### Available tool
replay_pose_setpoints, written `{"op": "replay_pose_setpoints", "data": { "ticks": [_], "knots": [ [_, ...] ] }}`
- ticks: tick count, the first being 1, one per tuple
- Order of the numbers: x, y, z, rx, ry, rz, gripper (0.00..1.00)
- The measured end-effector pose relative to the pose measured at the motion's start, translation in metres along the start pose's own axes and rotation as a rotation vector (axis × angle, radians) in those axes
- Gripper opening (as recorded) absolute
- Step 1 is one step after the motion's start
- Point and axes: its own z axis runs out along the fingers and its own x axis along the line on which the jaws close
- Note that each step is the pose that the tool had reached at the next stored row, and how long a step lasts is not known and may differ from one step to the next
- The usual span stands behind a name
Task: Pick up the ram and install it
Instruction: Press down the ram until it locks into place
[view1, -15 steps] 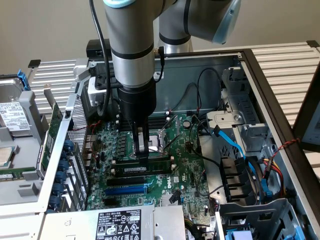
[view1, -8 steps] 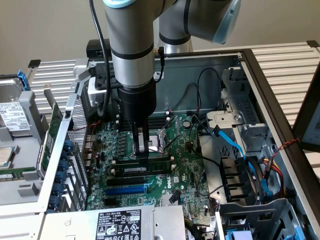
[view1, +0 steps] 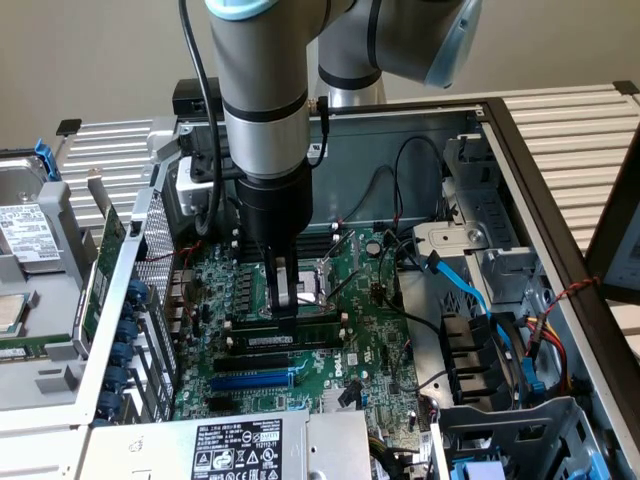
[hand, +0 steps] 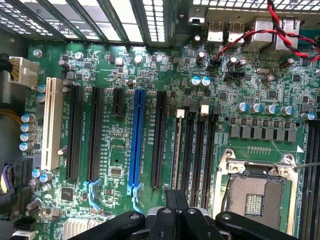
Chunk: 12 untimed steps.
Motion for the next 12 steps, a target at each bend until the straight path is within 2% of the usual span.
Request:
{"op": "replay_pose_setpoints", "data": {
  "ticks": [4,9,12],
  "knots": [
    [0.0,-0.0001,-0.0013,0.0009,-0.0015,0.0,0.11],
    [0.001,-0.0003,-0.0178,0.0002,-0.0003,-0.001,0.11],
    [0.001,-0.0004,-0.0225,0.0001,-0.0001,-0.001,0.11]
  ]
}}
